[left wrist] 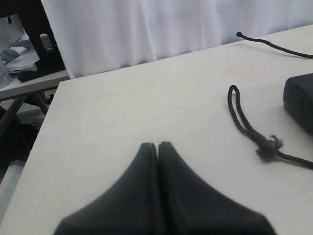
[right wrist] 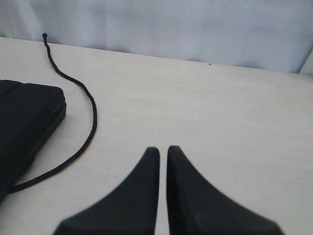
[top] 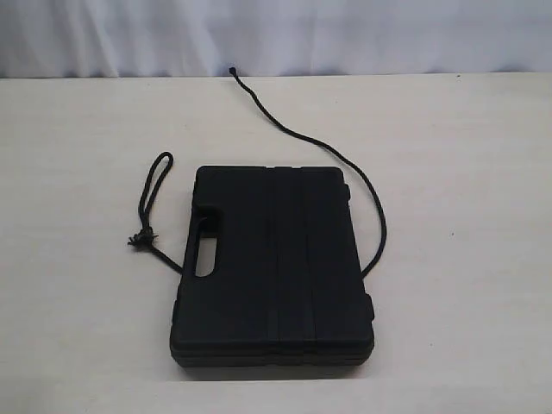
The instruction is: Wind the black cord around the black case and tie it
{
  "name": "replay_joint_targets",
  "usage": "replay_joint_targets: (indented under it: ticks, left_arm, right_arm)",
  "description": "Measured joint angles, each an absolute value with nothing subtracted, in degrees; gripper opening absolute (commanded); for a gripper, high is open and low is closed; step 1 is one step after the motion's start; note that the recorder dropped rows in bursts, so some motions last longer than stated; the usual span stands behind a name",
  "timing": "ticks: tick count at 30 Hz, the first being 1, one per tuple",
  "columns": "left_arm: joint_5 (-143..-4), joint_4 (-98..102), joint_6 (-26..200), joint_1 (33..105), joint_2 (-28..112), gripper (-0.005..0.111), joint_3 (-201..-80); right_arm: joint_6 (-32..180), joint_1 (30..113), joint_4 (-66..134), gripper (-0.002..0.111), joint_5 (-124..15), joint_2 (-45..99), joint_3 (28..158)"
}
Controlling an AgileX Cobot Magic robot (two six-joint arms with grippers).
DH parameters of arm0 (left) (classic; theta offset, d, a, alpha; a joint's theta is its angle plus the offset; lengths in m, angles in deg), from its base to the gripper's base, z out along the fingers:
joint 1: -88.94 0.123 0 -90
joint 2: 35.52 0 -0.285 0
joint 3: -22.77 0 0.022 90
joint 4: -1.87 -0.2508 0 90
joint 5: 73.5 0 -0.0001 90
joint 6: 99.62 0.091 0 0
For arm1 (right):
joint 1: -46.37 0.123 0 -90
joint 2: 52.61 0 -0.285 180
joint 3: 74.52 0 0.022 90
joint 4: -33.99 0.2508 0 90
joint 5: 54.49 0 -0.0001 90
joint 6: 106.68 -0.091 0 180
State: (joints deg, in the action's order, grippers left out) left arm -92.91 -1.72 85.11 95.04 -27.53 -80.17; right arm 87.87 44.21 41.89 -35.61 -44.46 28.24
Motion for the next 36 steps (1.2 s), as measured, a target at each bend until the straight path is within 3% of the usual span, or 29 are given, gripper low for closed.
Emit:
replay_joint_targets:
  ticks: [9, 14, 22, 28, 36]
  left_arm:
    - [-92.31, 0.02, 85.11, 95.04, -27.53, 0.000, -80.17]
    - [-85.43, 7.55, 85.11, 95.04, -27.53, 0.000, -80.17]
    - [-66.36, 12.92, 84.49, 95.04, -27.53, 0.000, -80.17]
    - [-56.98, 14.41, 49.79, 95.04, -27.57, 0.000, -80.17]
    - [-51.93, 14.41, 46.31, 95.04, -27.66, 0.000, -81.21]
  right_arm:
    - [92.38, 44.21, 41.89, 0.005, -38.45, -44.46, 28.24]
    - [97.67, 44.21, 43.18, 0.005, -43.08, -44.46, 28.24]
    - [89.05, 44.21, 65.43, 0.005, -69.54, -44.46, 28.24]
    - [65.25, 44.21, 66.70, 0.005, -71.01, -44.46, 28.24]
    - [63.65, 44.21, 64.78, 0.005, -69.55, -44.50, 29.68]
